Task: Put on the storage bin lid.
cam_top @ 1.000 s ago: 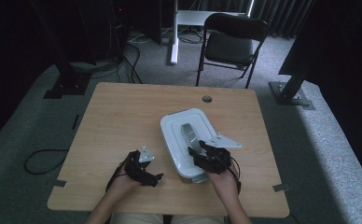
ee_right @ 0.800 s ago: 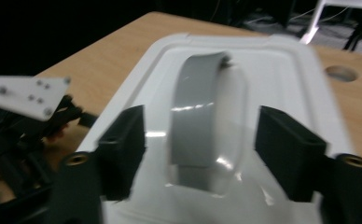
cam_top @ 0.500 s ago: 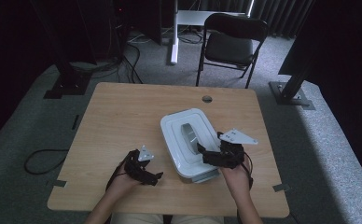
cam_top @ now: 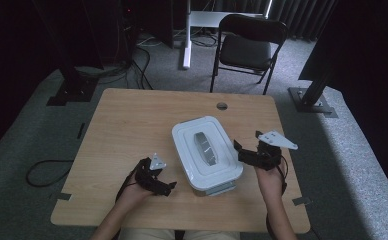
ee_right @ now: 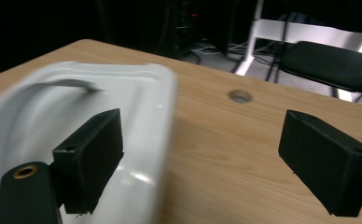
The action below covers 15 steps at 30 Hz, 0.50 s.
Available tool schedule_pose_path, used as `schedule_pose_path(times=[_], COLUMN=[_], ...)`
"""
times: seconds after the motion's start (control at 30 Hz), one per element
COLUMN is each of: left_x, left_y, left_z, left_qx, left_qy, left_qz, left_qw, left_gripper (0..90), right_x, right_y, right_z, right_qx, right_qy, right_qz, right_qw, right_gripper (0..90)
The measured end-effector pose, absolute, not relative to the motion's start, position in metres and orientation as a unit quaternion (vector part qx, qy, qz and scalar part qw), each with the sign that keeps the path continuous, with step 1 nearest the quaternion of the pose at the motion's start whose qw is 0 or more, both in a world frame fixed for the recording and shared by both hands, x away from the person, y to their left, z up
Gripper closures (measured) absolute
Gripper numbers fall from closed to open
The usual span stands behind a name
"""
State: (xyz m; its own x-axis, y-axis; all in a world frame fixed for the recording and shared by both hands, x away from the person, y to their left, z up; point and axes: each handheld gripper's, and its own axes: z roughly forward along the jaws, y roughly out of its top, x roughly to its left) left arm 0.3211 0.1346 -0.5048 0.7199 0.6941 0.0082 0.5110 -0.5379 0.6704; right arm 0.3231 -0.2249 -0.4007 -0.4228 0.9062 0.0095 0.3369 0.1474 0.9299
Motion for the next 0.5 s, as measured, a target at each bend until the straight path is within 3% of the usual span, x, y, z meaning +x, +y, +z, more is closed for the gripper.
schedule_pose_path(times=[0.23,0.5], left_x=[0.328,0.340], left_y=[0.131,0.125], left_z=[-0.501,-0.496], left_qx=[0.860,0.852], left_qy=[0.352,0.362], left_qz=[0.144,0.145], left_qw=[0.339,0.351], left_gripper=[0.3,0.3], right_x=[0.343,0.351], right_y=[-0.253,-0.254], right_z=[-0.435,-0.486], right_qx=[0.485,0.506], right_qy=[0.688,0.706], right_qz=[0.440,0.413], right_qw=[0.314,0.274], right_gripper=[13.4,13.0])
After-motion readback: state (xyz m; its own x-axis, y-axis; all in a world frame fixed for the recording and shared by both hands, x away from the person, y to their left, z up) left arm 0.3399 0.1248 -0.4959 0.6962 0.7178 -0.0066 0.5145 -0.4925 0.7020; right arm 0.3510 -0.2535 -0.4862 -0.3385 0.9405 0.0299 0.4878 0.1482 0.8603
